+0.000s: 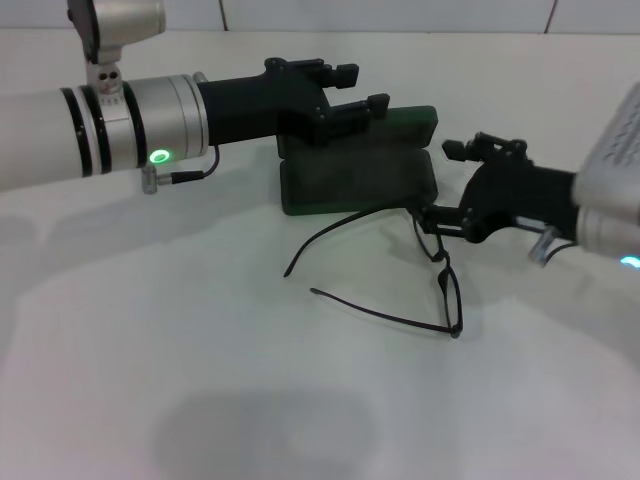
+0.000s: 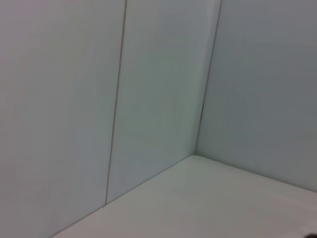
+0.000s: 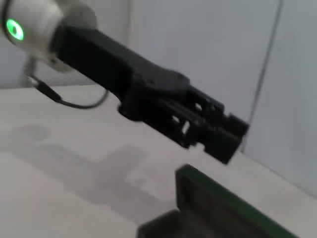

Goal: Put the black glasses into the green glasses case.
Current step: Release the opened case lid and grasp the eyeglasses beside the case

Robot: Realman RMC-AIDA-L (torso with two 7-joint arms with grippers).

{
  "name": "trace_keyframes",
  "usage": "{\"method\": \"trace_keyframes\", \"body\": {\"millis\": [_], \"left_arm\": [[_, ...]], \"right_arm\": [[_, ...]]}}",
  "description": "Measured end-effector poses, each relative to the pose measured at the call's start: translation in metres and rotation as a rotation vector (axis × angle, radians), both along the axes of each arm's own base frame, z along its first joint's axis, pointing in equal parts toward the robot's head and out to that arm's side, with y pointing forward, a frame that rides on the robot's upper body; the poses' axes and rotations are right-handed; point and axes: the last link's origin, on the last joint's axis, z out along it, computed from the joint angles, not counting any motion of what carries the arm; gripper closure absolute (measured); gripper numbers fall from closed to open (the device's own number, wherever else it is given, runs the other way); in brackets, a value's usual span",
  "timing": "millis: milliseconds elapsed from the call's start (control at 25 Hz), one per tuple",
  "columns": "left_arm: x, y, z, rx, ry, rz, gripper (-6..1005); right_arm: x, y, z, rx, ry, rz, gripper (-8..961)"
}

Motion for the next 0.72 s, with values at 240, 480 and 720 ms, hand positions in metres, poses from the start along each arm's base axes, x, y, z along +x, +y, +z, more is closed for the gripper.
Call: {"method": "trace_keyframes", "body": {"millis": [240,480,720], "left_arm": [[-0.009,-0.007,0.009,0.061,-0.085,0.032,426],[-0.028,-0.019,0.027,0.142,-0.175,0.052,426],[-0.037,-0.023,0.03,0.158,-0.203,0.073,426]], "right_arm": [[-0.016,0.012,0.062,-0.12,0.049,0.141,157],[-0.039,0.029,0.098,-0.264,-0.148,0.319,158],[-0.051,0.034,0.094,-0.373,-0.384,0.468,165]]}}
